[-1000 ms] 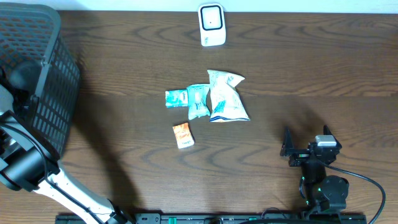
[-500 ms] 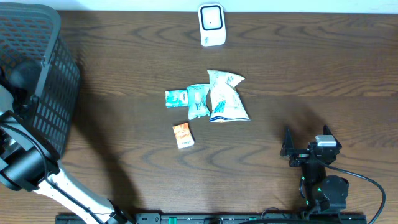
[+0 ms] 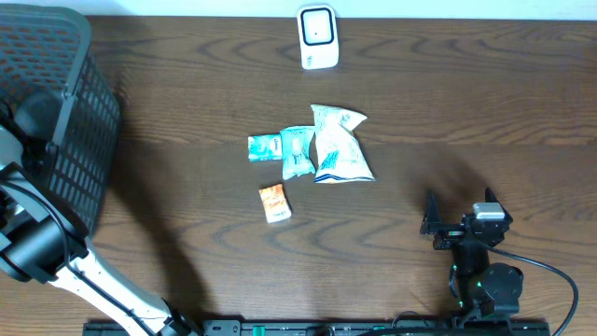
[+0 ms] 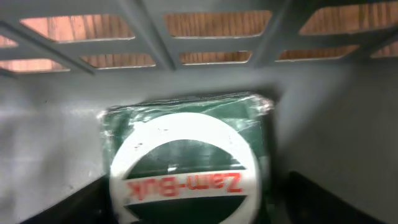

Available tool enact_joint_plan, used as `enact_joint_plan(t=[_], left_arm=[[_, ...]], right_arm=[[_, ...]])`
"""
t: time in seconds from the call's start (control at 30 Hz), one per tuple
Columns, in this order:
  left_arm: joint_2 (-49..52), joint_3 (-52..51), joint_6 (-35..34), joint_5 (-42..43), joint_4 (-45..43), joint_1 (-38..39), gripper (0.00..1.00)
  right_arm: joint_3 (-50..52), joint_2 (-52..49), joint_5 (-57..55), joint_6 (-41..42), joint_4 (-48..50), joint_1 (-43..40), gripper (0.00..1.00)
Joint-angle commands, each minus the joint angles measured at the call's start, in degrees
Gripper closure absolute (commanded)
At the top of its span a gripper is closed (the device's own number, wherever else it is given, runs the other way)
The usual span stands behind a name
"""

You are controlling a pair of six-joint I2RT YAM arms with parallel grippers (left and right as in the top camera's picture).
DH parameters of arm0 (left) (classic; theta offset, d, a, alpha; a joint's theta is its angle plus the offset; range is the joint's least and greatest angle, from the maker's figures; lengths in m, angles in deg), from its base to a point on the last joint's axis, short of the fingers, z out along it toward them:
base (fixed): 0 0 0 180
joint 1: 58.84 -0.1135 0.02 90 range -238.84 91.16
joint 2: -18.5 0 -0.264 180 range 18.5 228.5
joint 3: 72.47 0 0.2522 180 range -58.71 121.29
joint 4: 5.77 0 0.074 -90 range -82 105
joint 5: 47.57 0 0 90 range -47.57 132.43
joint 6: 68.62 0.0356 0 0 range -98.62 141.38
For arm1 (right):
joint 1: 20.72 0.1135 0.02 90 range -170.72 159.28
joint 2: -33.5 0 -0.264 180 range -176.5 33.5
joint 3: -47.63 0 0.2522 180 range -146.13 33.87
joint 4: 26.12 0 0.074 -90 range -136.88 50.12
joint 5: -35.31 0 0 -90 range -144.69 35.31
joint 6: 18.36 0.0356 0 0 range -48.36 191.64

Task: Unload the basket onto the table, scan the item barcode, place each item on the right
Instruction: 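Lower the left gripper onto the green Zam-Buk tin and grasp it, then carry the Zam-Buk tin with the left gripper and release it beside the tissues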

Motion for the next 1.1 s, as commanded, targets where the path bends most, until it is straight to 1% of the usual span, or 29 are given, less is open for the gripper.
enact_joint_plan(t=[0.0, 0.07, 0.13, 0.2, 0.3, 0.53, 0.7, 0.77, 0.93, 1.07], left_arm=[[1.7, -0.4, 0.5, 0.0, 0.7, -0.3, 0.30], [1.4, -0.4, 0.4, 0.1, 0.9, -0.3, 0.32], [0.8, -0.4, 0.4, 0.1, 1.1, -0.3, 0.40], [-0.1, -0.4, 0.4, 0.2, 1.3, -0.3, 0.43], [-2.1, -0.4, 0.4, 1.5, 1.6, -0.3, 0.43], [-8.9, -0.4, 0.4, 9.9, 1.7, -0.3, 0.43], [-14.5, -0.4, 0.0, 13.9, 2.4, -0.3, 0.44], [-17.1, -0.4, -0.3, 17.5, 2.4, -0.3, 0.44], [-23.8, -0.4, -4.2, 28.3, 2.3, 0.7, 0.44], [-29.2, -0.4, -4.7, 32.3, 1.9, 3.5, 0.44]], right_arm=[[0.1, 0.3, -0.3, -0.4, -0.2, 0.2, 0.01], [0.1, 0.3, -0.3, -0.4, -0.2, 0.2, 0.01], [0.1, 0.3, -0.3, -0.4, -0.2, 0.2, 0.01], [0.1, 0.3, -0.3, -0.4, -0.2, 0.2, 0.01], [0.1, 0.3, -0.3, -0.4, -0.2, 0.2, 0.01], [0.1, 0.3, -0.3, -0.4, -0.2, 0.2, 0.01], [0.1, 0.3, -0.3, -0.4, -0.2, 0.2, 0.01], [0.1, 0.3, -0.3, -0.4, -0.2, 0.2, 0.01], [0.1, 0.3, -0.3, -0.4, -0.2, 0.2, 0.01], [0.1, 0.3, -0.3, -0.4, -0.2, 0.2, 0.01]])
